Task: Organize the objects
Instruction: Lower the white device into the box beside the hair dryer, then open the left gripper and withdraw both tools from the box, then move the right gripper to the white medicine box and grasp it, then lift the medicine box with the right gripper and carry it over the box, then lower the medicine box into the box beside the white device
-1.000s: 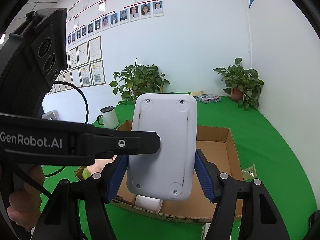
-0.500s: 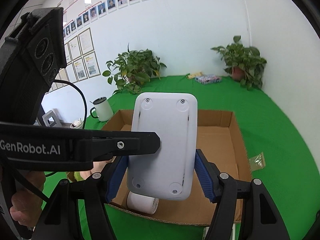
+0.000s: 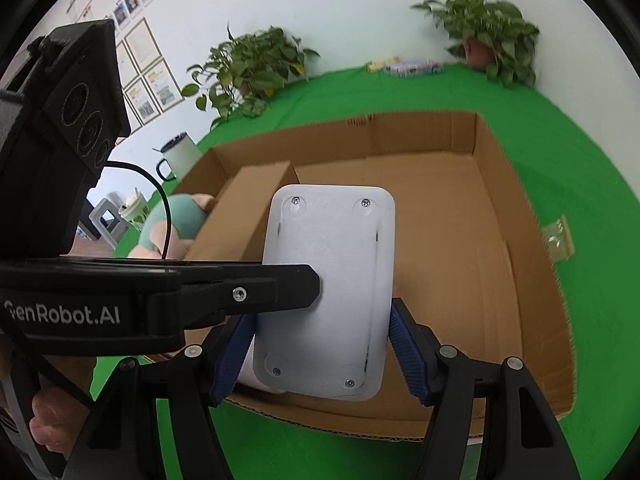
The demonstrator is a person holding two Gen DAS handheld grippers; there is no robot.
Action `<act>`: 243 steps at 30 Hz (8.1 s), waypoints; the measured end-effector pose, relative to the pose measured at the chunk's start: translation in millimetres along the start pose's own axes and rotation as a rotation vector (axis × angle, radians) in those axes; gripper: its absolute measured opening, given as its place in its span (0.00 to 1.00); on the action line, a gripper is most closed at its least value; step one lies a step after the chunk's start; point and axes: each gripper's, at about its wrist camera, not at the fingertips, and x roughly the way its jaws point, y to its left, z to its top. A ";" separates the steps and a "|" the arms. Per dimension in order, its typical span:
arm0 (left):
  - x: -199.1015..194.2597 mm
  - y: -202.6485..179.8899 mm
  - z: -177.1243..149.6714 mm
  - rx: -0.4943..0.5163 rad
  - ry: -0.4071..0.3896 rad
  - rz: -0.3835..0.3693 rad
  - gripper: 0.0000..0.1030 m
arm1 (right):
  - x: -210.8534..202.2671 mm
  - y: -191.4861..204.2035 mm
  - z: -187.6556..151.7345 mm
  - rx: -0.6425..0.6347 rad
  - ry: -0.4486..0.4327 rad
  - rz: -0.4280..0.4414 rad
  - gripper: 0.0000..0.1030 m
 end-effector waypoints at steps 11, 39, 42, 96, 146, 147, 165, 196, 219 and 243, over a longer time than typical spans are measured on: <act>40.2 28.3 -12.0 -0.084 0.102 0.020 0.24 | 50.2 -23.6 -18.4 0.062 0.190 0.034 0.62; 11.8 32.0 -18.1 -0.051 0.031 0.094 0.17 | 62.7 -27.8 -22.8 0.032 0.258 0.065 0.50; 5.3 31.1 -19.5 -0.046 0.011 0.084 0.17 | 63.7 -26.0 -22.9 0.020 0.253 0.066 0.49; -60.1 1.7 -188.3 0.126 -0.480 0.610 0.89 | -108.9 -25.8 -197.1 -0.124 -0.093 -0.272 0.96; 35.4 -13.1 -215.5 -0.136 -0.031 -0.273 0.71 | -115.7 5.8 -245.5 -0.098 -0.026 -0.017 0.60; 35.0 -13.1 -217.1 -0.139 -0.029 -0.270 0.69 | -115.5 3.0 -245.1 -0.084 -0.027 -0.004 0.60; 5.3 -21.4 -232.9 -0.124 -0.087 -0.240 0.45 | -127.9 7.2 -246.0 -0.071 -0.092 0.033 0.60; -100.5 -107.0 -131.4 0.205 -0.344 -0.090 0.40 | -189.6 39.3 -148.4 -0.135 -0.392 -0.029 0.58; -55.6 -94.6 8.8 0.116 -0.225 -0.046 0.40 | -132.5 -8.6 4.2 -0.045 -0.214 0.015 0.58; 70.0 -37.9 13.3 -0.028 -0.004 -0.033 0.40 | -12.9 -74.5 -21.5 0.004 0.117 -0.001 0.58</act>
